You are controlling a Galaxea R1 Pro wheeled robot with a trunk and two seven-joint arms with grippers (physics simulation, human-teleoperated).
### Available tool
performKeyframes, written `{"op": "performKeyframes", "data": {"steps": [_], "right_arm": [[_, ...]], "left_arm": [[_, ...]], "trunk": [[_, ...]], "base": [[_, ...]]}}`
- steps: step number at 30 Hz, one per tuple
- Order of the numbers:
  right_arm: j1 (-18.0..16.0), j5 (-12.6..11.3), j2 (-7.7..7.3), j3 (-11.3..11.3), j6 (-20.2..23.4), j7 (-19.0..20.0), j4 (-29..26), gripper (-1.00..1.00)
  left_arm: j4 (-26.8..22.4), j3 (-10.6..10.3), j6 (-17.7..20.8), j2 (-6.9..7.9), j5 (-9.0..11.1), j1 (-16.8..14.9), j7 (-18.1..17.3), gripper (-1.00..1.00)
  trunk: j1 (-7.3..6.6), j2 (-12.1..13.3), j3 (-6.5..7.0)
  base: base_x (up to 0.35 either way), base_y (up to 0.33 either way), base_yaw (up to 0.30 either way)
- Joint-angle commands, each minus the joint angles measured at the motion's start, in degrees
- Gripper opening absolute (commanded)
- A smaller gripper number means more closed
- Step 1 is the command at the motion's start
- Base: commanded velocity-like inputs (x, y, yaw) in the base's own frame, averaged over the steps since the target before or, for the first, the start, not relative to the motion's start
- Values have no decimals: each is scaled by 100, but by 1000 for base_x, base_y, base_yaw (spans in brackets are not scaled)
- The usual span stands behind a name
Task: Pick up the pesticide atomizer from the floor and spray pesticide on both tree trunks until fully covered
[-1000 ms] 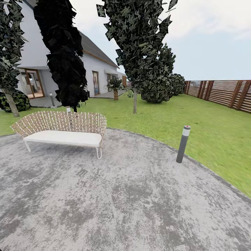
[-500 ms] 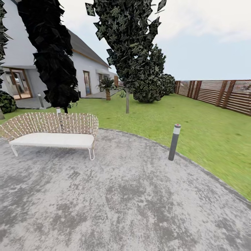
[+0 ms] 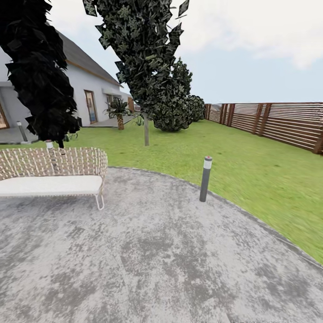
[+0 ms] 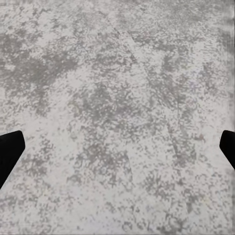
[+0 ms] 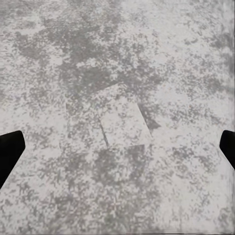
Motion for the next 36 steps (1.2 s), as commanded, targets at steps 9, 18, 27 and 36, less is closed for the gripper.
{"op": "performKeyframes", "data": {"steps": [9,18,27,36], "right_arm": [[-5,6,4,-10,-19,4,14,100],[-5,17,4,7,-19,6,23,100],[-5,24,8,14,-19,6,23,100],[-5,25,13,16,-19,6,23,100]], "left_arm": [[2,-8,-17,-8,26,-2,2,100],[2,-8,-17,-14,26,-2,2,100],[2,-15,-17,-17,26,-3,2,100],[3,-31,-17,-18,26,-3,3,100]], "trunk": [[198,-365,-168],[396,-726,-329],[593,-1087,-491],[791,-1448,-653]], "base": [[0,0,-274],[0,0,-283],[0,0,-300],[0,0,-300]]}}
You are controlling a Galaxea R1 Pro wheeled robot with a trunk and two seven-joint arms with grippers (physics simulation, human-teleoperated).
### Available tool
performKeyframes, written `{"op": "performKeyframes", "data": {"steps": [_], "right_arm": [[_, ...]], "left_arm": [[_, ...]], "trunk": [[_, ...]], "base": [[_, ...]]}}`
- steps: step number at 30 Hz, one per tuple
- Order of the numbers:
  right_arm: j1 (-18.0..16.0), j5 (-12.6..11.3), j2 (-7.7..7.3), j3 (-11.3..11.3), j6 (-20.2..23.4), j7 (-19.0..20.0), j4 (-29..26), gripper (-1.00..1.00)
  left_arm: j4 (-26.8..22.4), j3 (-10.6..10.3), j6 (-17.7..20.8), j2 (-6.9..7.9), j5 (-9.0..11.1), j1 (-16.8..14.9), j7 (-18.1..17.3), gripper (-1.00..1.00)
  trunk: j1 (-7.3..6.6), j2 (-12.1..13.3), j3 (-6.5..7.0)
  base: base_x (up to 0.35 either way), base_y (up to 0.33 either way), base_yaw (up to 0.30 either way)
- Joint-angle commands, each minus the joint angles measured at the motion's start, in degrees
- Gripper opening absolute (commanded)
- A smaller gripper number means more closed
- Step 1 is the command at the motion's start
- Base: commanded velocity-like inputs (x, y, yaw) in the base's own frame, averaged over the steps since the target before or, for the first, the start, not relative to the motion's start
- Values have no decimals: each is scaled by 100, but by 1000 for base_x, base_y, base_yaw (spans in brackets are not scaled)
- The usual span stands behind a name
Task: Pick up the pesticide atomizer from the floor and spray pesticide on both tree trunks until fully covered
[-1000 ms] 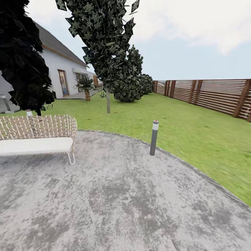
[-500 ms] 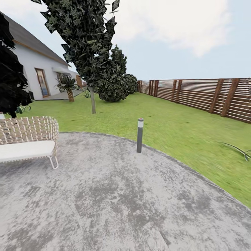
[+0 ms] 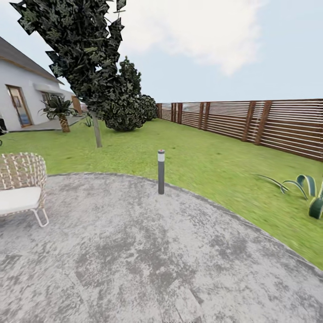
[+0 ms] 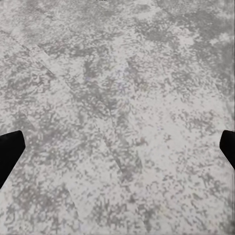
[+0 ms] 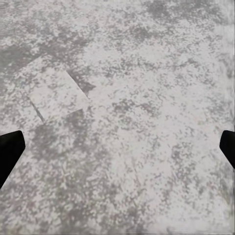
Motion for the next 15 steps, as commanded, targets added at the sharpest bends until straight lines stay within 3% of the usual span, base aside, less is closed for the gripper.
{"op": "performKeyframes", "data": {"steps": [1,15], "right_arm": [[-5,1,1,0,-19,-2,6,100],[-5,1,1,4,-19,-2,6,100]], "left_arm": [[3,-3,-17,-2,25,-1,0,100],[2,-5,-17,-8,25,-7,9,100]], "trunk": [[22,-44,-24],[329,-605,-275]], "base": [[0,0,-300],[0,0,-300]]}}
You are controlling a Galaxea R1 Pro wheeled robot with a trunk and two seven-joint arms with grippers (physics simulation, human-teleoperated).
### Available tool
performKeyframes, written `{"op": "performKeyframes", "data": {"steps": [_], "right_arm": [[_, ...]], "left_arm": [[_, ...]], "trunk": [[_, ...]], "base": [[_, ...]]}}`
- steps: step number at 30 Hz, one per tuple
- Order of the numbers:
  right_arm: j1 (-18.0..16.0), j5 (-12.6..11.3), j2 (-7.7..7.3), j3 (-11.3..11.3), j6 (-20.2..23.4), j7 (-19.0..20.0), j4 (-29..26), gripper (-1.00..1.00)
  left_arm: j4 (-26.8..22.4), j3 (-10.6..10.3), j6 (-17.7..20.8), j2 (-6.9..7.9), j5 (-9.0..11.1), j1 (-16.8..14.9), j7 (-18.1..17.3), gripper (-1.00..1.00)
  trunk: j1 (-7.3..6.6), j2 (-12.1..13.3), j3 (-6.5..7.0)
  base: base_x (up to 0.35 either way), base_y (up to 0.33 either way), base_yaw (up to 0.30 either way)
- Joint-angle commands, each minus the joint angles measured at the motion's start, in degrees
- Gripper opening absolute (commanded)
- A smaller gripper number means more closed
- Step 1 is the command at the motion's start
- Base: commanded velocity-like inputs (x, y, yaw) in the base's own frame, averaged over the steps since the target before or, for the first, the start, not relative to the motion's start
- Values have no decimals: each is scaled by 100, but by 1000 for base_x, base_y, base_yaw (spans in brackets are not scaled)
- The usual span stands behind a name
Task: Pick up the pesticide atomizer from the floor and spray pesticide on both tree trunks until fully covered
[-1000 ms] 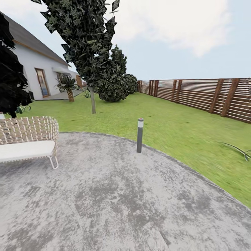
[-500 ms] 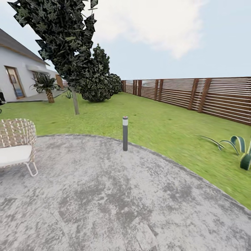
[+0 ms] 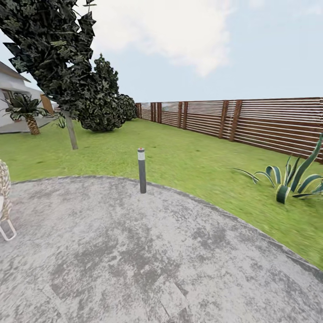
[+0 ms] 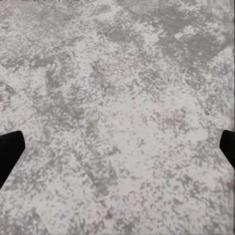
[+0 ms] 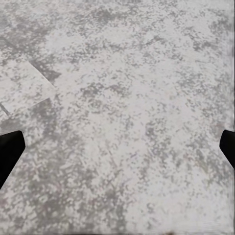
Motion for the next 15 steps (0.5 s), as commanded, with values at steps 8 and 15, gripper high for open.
{"op": "performKeyframes", "data": {"steps": [8,15], "right_arm": [[-5,1,2,-3,-19,-2,6,100],[-5,1,6,-3,-19,-2,6,100]], "left_arm": [[3,-15,-17,3,25,3,2,100],[0,-13,-25,9,25,5,2,100]], "trunk": [[66,-124,-60],[66,-124,-73]], "base": [[0,0,-300],[15,0,-299]]}}
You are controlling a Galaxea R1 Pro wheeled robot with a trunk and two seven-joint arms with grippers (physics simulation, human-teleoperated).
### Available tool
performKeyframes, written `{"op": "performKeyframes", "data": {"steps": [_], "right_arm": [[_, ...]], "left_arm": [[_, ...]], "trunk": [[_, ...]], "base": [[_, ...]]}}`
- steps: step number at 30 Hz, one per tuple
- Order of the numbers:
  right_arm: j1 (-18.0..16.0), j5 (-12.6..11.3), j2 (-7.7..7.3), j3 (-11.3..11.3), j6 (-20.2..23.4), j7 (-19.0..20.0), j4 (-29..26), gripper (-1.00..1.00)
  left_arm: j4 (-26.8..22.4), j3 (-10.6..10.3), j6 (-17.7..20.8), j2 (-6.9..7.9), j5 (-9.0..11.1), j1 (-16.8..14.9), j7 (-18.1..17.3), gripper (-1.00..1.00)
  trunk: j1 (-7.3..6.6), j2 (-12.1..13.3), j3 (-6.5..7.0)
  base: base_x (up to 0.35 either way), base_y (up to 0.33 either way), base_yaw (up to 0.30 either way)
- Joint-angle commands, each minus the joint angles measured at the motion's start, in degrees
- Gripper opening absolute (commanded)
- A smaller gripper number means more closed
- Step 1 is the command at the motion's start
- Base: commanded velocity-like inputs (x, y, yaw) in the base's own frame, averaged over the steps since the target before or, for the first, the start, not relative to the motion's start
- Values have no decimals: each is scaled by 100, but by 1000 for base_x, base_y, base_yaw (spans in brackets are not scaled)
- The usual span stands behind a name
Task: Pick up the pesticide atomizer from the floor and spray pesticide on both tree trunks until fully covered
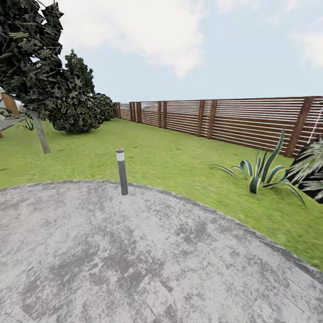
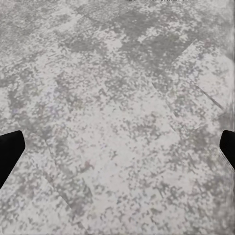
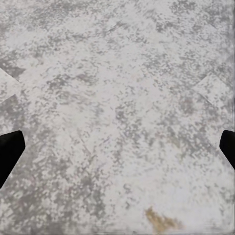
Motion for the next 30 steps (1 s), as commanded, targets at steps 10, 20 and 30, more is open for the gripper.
{"op": "performKeyframes", "data": {"steps": [10,20,30], "right_arm": [[-5,6,5,-3,-19,-2,6,100],[-5,1,5,-3,-19,-2,-3,100],[-5,17,5,14,-37,24,6,100]], "left_arm": [[6,29,-19,9,25,-1,15,100],[7,38,-18,17,25,-8,26,100],[2,45,-18,24,29,-10,28,100]], "trunk": [[0,-2,-51],[0,-2,-98],[0,-2,-106]], "base": [[319,0,-281],[335,0,-217],[337,0,-23]]}}
